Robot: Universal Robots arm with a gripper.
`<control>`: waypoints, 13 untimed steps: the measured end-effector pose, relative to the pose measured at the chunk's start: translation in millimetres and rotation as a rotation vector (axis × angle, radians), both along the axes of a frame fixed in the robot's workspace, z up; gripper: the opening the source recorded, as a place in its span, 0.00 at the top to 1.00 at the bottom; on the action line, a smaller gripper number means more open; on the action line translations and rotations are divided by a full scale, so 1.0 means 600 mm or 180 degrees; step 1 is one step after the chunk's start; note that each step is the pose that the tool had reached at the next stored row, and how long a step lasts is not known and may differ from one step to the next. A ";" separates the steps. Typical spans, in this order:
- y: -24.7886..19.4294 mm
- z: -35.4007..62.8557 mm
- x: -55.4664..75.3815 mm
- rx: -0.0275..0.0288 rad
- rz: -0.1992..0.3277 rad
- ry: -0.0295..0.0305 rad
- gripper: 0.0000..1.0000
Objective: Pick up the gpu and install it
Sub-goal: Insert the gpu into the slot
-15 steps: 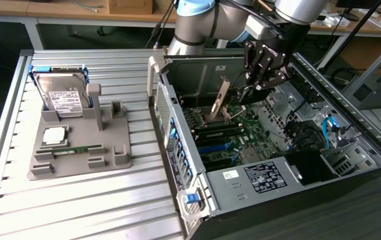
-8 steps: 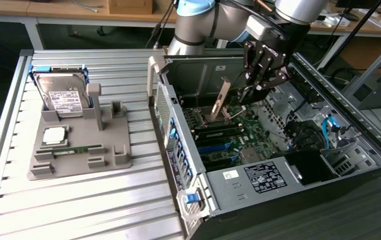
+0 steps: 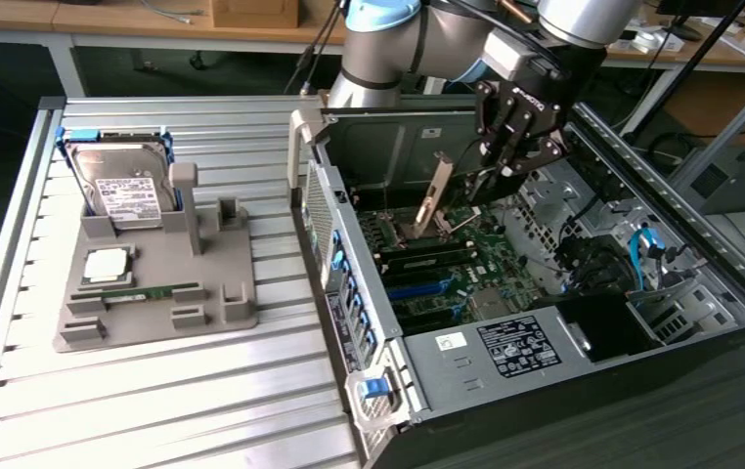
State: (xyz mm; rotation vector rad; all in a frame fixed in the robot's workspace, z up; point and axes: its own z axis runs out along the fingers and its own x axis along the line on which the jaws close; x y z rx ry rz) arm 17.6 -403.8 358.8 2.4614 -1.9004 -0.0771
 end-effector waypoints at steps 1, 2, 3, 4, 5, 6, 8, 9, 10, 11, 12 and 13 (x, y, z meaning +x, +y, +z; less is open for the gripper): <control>0.0000 0.000 0.000 0.0000 0.0016 0.0000 0.73; 0.0000 0.000 0.000 0.0000 0.0034 0.0000 0.73; 0.0000 0.000 0.000 0.0000 0.0050 0.0000 0.73; 0.0000 0.000 0.000 0.0000 0.0065 0.0000 0.73; 0.0000 0.000 0.000 0.0000 0.0081 0.0000 0.73; 0.0000 0.000 0.000 0.0000 0.0103 0.0000 0.73; 0.0000 0.000 0.000 0.0000 0.0142 0.0000 0.73; 0.0000 0.000 0.000 0.0000 0.0162 0.0000 0.73; 0.0000 0.000 0.000 0.0000 0.0183 0.0000 0.73; 0.0000 0.000 0.000 0.0000 0.0202 0.0000 0.73; 0.0000 0.000 0.000 0.0000 0.0220 0.0000 0.73; 0.0000 0.000 0.000 0.0000 0.0226 0.0000 0.73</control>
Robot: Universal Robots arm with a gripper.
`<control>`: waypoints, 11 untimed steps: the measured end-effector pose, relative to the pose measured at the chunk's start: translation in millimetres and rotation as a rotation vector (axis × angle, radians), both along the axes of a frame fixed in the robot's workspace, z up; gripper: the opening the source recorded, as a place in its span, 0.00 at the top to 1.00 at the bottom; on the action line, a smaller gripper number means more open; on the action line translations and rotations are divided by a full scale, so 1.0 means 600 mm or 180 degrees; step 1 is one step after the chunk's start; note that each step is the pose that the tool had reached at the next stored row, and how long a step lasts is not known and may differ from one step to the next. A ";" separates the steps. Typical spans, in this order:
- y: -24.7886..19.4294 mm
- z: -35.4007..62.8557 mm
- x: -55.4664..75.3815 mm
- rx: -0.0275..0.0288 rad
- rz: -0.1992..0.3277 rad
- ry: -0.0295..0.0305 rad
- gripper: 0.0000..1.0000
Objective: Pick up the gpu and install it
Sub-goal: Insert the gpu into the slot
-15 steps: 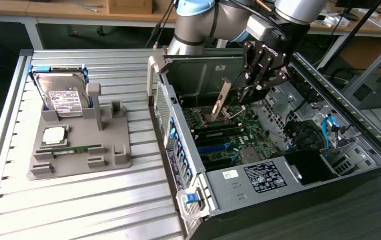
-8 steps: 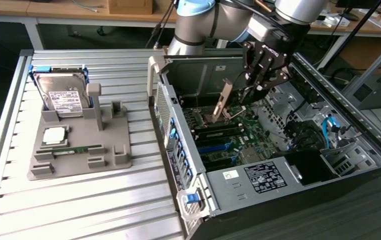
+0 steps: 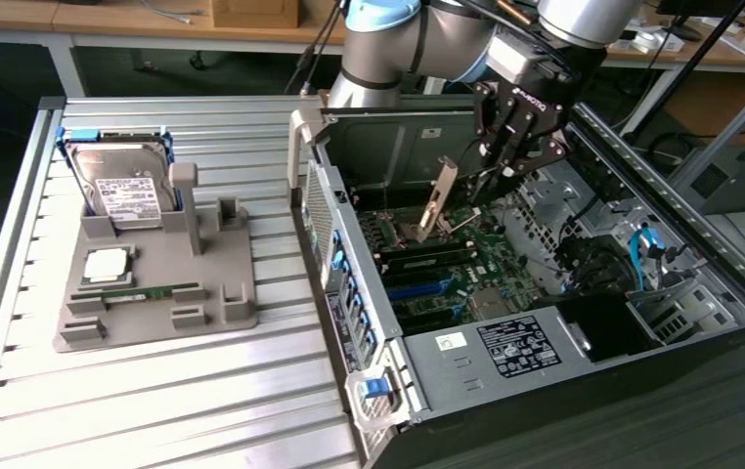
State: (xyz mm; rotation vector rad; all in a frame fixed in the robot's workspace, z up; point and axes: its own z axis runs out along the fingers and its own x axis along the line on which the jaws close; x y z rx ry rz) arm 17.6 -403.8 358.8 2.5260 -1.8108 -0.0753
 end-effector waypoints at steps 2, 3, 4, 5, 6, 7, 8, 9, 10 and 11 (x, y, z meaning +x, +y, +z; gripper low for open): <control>0.0000 0.000 0.000 -0.0001 -0.0020 0.0000 0.73; 0.0001 0.000 0.000 -0.0001 -0.0059 0.0000 0.73; 0.0001 -0.001 0.000 0.0000 -0.0108 0.0000 0.73; 0.0001 -0.001 0.000 0.0000 -0.0158 0.0000 0.73; 0.0000 -0.001 0.000 0.0000 -0.0229 0.0000 0.73; 0.0000 -0.001 0.000 0.0000 -0.0302 0.0000 0.73; 0.0000 -0.002 0.000 0.0000 -0.0364 0.0000 0.73; 0.0000 -0.002 0.000 0.0000 -0.0414 0.0000 0.73; 0.0000 -0.002 0.000 0.0000 -0.0460 0.0000 0.73; 0.0000 -0.002 0.000 0.0001 -0.0544 0.0000 0.73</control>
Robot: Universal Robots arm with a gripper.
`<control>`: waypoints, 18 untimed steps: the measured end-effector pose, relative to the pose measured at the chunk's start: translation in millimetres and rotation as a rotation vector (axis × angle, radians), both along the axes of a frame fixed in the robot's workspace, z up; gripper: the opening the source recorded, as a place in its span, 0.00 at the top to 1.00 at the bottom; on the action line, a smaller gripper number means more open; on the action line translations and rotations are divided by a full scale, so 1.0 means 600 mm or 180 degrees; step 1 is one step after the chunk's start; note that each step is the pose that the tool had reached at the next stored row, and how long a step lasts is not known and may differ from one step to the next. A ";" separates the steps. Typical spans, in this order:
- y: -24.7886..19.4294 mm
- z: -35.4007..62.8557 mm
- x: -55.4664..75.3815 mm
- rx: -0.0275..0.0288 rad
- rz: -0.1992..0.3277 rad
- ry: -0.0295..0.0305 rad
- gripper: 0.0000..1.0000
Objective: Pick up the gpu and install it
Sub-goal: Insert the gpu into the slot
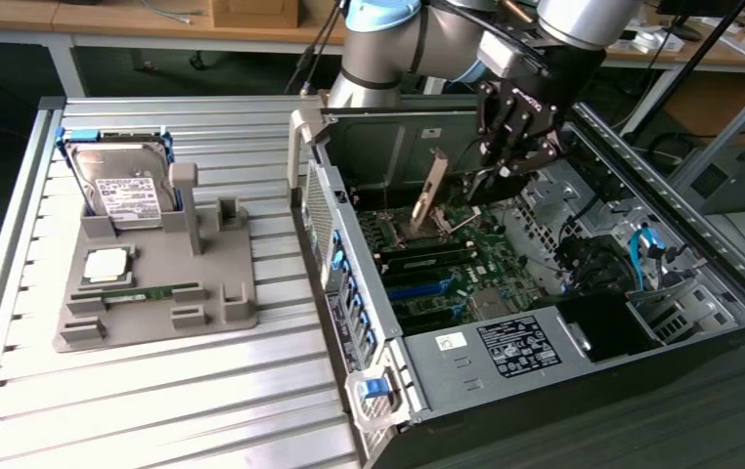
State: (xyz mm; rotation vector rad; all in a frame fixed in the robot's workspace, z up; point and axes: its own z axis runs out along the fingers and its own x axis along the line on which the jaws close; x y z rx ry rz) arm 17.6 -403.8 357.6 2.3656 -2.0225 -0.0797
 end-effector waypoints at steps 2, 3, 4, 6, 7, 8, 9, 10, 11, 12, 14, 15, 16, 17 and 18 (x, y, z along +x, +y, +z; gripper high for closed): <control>0.0000 -0.001 0.000 0.0007 -0.0228 0.0000 0.73; 0.0000 -0.001 0.000 0.0009 -0.0292 0.0000 0.73; 0.0000 -0.001 0.000 0.0010 -0.0335 0.0000 0.73; 0.0000 -0.002 0.000 0.0009 -0.0437 0.0000 0.73; 0.0000 -0.002 0.000 0.0010 -0.0505 0.0000 0.73; 0.0000 -0.002 0.000 0.0009 -0.0555 0.0000 0.73; -0.0001 -0.002 0.000 0.0011 -0.0610 0.0000 0.73; -0.0001 -0.002 0.000 0.0017 -0.0626 0.0000 0.73; 0.0000 -0.002 0.000 0.0023 -0.0626 0.0001 0.73; -0.0004 -0.002 0.000 0.0027 -0.0626 0.0001 0.73; -0.0013 -0.002 0.000 0.0052 -0.0607 0.0004 0.73; -0.0013 -0.003 0.000 0.0053 -0.0568 0.0004 0.73; -0.0013 -0.003 0.000 0.0053 -0.0535 0.0004 0.73; -0.0013 -0.003 0.000 0.0054 -0.0489 0.0005 0.73; -0.0013 -0.003 0.000 0.0053 -0.0439 0.0005 0.73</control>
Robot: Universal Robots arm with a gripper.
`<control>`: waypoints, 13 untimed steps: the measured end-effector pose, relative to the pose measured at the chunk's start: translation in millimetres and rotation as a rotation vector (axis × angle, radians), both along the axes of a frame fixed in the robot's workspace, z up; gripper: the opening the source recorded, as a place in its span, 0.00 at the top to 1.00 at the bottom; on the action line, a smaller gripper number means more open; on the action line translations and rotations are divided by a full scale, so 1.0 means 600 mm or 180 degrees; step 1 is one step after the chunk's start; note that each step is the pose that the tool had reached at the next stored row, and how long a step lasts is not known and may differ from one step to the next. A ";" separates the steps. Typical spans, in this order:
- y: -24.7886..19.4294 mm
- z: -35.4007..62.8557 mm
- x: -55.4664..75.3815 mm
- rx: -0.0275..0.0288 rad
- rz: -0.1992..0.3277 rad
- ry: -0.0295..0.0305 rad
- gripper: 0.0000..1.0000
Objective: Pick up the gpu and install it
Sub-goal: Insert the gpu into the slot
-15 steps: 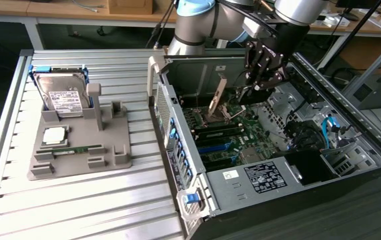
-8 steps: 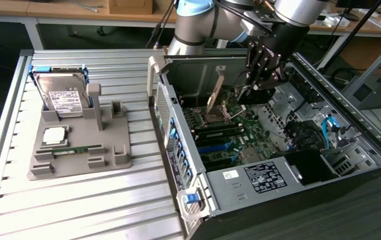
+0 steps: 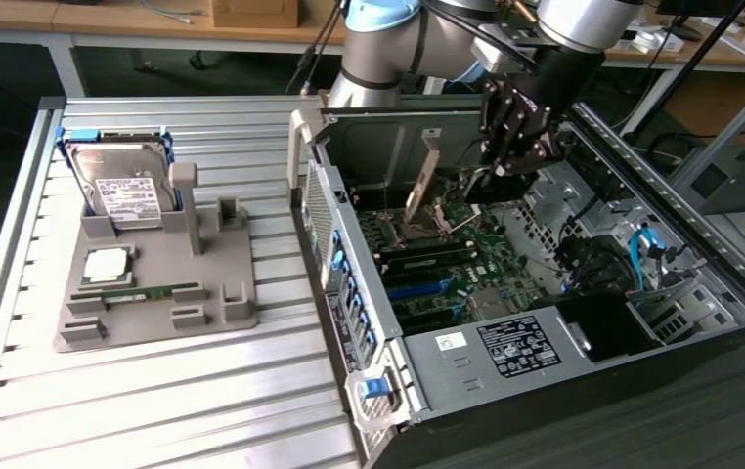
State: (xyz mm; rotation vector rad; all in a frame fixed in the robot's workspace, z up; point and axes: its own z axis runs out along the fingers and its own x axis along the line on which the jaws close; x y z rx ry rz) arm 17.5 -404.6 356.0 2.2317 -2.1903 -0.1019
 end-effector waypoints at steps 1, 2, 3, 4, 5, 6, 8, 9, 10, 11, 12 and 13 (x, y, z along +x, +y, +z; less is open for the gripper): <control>0.0000 0.000 0.000 0.0000 0.0021 0.0000 0.73; 0.0000 0.000 0.000 -0.0001 0.0023 0.0000 0.73; 0.0000 0.000 0.000 -0.0001 0.0023 0.0000 0.73; 0.0000 0.000 0.000 0.0000 0.0023 0.0000 0.73; 0.0000 0.000 0.000 0.0000 0.0023 0.0000 0.73; 0.0000 0.000 0.000 0.0000 0.0023 0.0000 0.73; -0.0007 0.000 0.000 0.0032 0.0024 0.0000 0.73; -0.0011 0.000 0.000 0.0069 0.0024 0.0000 0.73; -0.0012 0.000 0.000 0.0093 0.0023 0.0000 0.73; -0.0012 0.000 0.000 0.0093 0.0023 0.0000 0.73; -0.0011 0.000 0.000 0.0094 0.0023 0.0000 0.73; -0.0012 0.000 0.000 0.0094 0.0023 0.0000 0.73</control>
